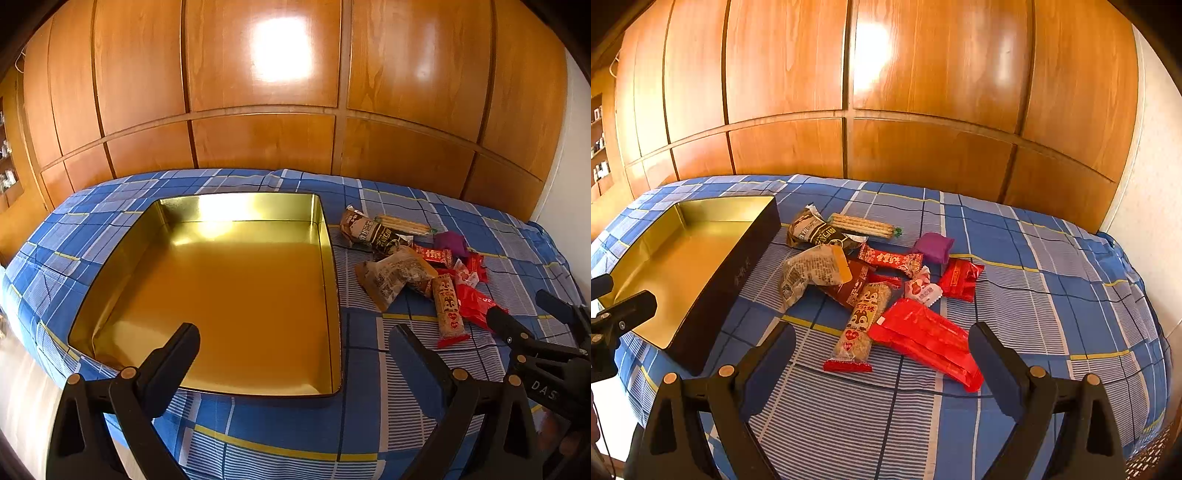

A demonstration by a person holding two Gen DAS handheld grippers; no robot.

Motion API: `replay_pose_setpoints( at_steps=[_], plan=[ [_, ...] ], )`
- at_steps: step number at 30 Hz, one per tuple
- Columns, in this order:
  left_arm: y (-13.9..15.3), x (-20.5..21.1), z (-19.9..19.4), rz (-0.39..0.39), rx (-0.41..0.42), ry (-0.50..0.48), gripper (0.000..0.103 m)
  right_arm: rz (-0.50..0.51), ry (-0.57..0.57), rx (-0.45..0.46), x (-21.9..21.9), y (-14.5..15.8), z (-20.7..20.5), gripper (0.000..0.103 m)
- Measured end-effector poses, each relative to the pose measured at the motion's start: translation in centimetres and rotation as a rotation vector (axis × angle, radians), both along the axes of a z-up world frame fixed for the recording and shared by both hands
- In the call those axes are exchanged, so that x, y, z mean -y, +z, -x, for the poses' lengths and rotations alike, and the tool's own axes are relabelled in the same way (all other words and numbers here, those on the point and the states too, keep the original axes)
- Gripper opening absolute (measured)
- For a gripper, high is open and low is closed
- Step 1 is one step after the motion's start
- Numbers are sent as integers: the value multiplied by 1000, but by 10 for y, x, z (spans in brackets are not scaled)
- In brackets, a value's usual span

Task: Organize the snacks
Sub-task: 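Move the left tool toward the snack pile beside the gold tray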

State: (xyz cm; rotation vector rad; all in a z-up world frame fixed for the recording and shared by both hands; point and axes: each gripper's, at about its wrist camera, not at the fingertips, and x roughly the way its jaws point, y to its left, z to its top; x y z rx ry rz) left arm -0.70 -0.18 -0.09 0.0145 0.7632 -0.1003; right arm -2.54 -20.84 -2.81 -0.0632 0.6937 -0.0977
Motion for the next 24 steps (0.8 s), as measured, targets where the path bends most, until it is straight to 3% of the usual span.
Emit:
replay_pose_setpoints(
  at_steps=[24],
  plan=[
    [1, 8, 2, -6, 2, -26, 103, -3, -2, -2, 3, 0, -2, 96]
  ],
)
